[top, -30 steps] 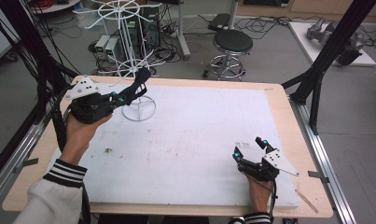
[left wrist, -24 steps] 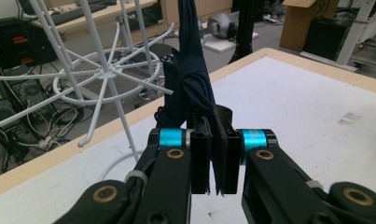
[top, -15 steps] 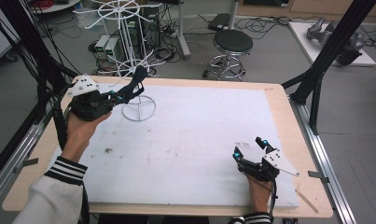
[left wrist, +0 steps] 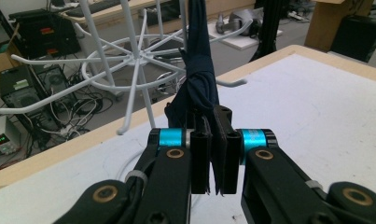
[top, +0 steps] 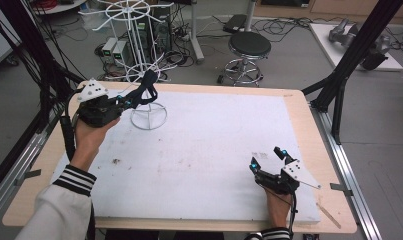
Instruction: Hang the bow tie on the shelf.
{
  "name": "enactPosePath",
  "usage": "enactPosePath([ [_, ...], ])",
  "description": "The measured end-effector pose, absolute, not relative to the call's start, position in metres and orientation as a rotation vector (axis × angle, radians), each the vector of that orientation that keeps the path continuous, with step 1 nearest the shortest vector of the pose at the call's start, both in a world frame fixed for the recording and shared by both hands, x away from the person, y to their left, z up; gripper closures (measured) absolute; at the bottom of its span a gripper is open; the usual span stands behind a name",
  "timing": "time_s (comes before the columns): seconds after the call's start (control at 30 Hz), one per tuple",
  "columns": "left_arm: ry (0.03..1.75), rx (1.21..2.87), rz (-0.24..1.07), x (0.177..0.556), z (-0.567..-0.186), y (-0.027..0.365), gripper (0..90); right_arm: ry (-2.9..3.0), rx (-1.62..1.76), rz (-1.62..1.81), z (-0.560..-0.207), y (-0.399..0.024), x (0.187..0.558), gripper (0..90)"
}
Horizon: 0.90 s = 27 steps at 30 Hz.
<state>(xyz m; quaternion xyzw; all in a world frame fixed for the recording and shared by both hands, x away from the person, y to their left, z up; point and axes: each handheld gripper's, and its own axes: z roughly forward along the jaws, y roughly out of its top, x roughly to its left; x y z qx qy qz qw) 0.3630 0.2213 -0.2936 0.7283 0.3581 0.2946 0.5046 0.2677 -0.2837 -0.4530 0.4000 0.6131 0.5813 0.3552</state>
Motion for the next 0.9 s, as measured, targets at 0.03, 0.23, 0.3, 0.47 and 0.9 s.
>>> enactPosePath([
  [0.03, 0.867, 1.758, 0.715, 0.364, -0.294, 0.221, 86.0, 1.584, 1.033, 1.501, -0.453, -0.284, 0.268, 9.1],
  [0.23, 0.878, 1.756, 0.715, 0.365, -0.296, 0.221, 85.7, 1.583, 1.034, 1.504, -0.453, -0.284, 0.267, 9.1],
  [0.3, 0.879, 1.758, 0.715, 0.365, -0.296, 0.222, 85.6, 1.583, 1.029, 1.503, -0.453, -0.284, 0.268, 9.1],
  [0.47, 0.896, 1.759, 0.712, 0.365, -0.299, 0.224, 84.0, 1.581, 1.028, 1.502, -0.453, -0.284, 0.268, 9.1],
  [0.9, 0.923, 1.790, 0.691, 0.365, -0.312, 0.227, 78.0, 1.579, 1.031, 1.507, -0.453, -0.284, 0.268, 9.1],
])
